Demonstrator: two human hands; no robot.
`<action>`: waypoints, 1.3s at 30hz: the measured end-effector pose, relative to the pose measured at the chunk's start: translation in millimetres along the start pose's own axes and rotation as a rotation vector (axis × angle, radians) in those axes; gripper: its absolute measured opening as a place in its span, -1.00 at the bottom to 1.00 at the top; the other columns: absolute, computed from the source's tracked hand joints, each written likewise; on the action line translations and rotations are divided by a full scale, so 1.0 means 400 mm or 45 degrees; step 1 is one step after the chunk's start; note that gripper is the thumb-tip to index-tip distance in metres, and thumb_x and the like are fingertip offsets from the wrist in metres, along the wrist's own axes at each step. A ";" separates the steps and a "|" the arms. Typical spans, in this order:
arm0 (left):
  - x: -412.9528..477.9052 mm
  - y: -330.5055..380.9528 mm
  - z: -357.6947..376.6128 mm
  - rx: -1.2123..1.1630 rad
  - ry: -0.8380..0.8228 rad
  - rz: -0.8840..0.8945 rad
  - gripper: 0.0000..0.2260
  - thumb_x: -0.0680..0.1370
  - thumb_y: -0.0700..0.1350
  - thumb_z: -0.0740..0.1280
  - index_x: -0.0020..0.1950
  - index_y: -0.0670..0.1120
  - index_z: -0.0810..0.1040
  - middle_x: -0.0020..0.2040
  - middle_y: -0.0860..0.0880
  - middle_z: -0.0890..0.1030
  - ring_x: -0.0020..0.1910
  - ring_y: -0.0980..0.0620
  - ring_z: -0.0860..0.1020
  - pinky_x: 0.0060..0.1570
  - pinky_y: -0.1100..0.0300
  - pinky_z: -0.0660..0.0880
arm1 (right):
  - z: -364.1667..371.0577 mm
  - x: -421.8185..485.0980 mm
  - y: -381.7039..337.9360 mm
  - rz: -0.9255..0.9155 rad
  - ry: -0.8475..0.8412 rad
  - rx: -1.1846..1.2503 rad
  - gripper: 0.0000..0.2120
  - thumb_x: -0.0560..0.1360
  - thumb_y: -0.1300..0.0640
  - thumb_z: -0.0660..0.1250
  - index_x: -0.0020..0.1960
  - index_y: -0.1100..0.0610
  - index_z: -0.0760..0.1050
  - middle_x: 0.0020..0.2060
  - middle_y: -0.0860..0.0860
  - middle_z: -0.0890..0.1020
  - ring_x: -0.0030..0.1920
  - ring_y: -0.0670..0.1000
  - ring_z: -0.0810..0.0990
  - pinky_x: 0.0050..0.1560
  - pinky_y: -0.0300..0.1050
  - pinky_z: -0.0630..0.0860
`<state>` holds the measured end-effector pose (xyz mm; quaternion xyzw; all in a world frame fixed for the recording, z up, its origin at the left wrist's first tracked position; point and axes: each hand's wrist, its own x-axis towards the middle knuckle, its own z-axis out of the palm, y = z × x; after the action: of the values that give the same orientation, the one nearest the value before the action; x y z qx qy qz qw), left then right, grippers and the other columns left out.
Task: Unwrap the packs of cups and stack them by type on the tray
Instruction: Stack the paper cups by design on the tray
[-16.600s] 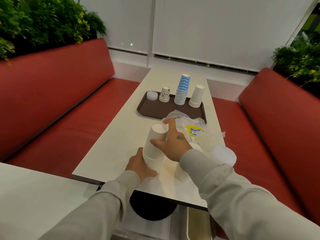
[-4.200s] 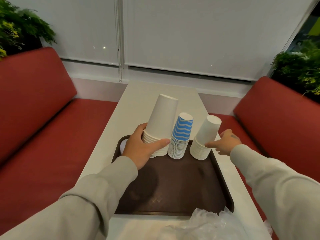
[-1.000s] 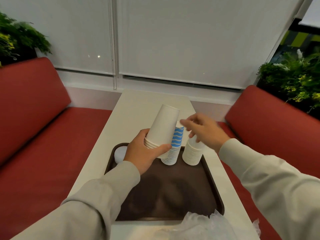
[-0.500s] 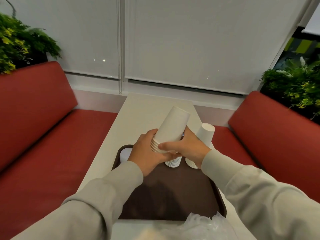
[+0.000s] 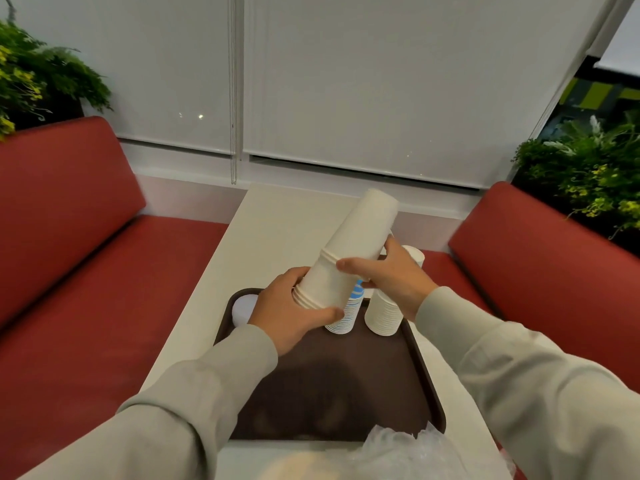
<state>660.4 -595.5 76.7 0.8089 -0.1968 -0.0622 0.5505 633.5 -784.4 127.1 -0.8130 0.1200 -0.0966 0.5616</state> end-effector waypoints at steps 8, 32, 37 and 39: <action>0.018 -0.036 -0.009 -0.043 0.116 0.003 -0.39 0.21 0.11 0.63 0.18 0.21 0.44 0.04 0.22 0.56 0.00 0.26 0.53 -0.09 0.33 0.46 | -0.152 0.086 -0.036 -0.060 0.351 -0.104 -0.14 0.11 -0.16 0.64 0.29 0.01 0.35 0.10 -0.06 0.62 0.10 0.00 0.64 0.19 0.04 0.58; 0.061 -0.076 -0.002 -0.148 0.158 -0.002 -0.43 0.30 0.07 0.61 0.19 0.25 0.40 0.03 0.33 0.53 0.01 0.31 0.52 -0.09 0.35 0.44 | -0.144 0.129 0.186 0.299 0.543 -0.448 -0.12 0.25 -0.05 0.65 0.38 0.13 0.24 0.32 0.11 0.48 0.29 0.21 0.48 0.21 0.12 0.46; 0.063 -0.070 -0.001 -0.136 0.157 0.005 -0.42 0.31 0.08 0.60 0.21 0.25 0.39 0.03 0.33 0.51 0.00 0.30 0.52 -0.12 0.37 0.43 | -0.146 0.107 0.215 0.351 0.510 -0.434 0.09 0.22 -0.14 0.65 0.54 0.07 0.10 0.42 0.09 0.43 0.38 0.20 0.44 0.32 0.15 0.45; 0.060 -0.063 0.000 -0.146 0.160 0.012 -0.43 0.31 0.07 0.61 0.20 0.25 0.39 0.03 0.32 0.51 0.00 0.30 0.52 -0.12 0.37 0.43 | -0.154 0.098 0.195 0.288 0.563 -0.416 0.07 0.25 -0.19 0.62 0.55 0.06 0.09 0.44 0.08 0.39 0.40 0.18 0.41 0.33 0.13 0.43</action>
<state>688.8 -597.0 56.3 0.7774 -0.1618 -0.0198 0.6075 646.3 -877.6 76.5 -0.8333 0.3431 -0.1877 0.3907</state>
